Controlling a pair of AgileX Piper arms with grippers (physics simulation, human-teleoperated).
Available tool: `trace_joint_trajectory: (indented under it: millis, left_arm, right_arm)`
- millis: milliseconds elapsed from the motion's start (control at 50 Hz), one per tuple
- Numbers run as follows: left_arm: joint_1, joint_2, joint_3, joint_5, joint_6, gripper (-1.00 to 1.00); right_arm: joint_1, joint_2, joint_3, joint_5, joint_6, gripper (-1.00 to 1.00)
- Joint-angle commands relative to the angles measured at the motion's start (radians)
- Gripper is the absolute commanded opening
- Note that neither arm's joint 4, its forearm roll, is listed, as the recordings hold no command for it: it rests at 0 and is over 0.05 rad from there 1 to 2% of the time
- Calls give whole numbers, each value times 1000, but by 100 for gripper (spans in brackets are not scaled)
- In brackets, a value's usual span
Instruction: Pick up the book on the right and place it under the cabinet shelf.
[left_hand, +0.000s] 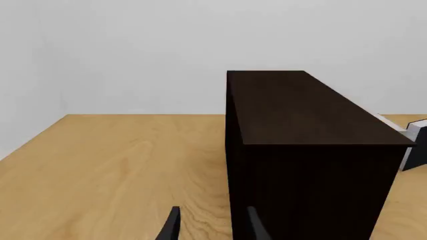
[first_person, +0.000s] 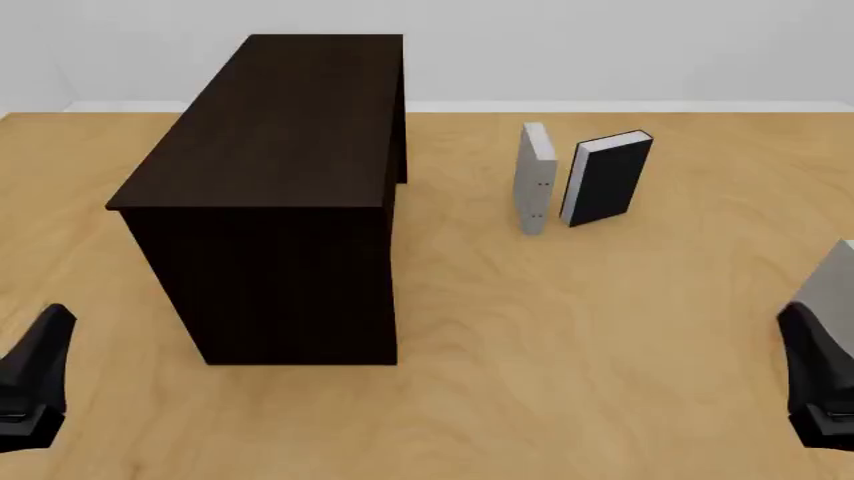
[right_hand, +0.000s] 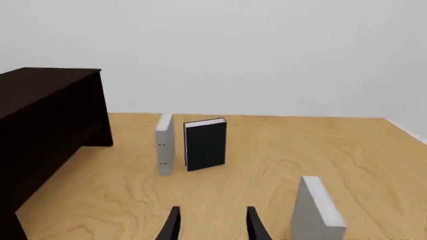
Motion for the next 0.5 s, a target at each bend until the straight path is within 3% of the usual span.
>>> trace_joint_trajectory:
  millis: [20, 60, 100, 140, 360, 420, 480, 500]
  left_arm:
    - [0, 5, -3, -1, 0, 100]
    - [0, 4, -3, -1, 0, 100]
    - [0, 5, -3, -1, 0, 100]
    - [0, 4, -3, -1, 0, 100]
    - [0, 30, 1, -32, 0, 100]
    - [0, 27, 1, -30, 0, 100]
    - [0, 27, 1, -29, 0, 100]
    - [0, 23, 1, -27, 0, 100]
  right_arm:
    - [-19, 69, -27, -6, -9, 100]
    - [-19, 148, -37, -38, -21, 100]
    - [5, 212, -61, -45, 18, 100]
    - [6, 177, -110, 27, 2, 100]
    - [-6, 216, -278, 209, -101, 100]
    - [-8, 220, -339, 275, -76, 100]
    - [-19, 240, -373, 311, -124, 100]
    - [-13, 256, -382, 323, -117, 100]
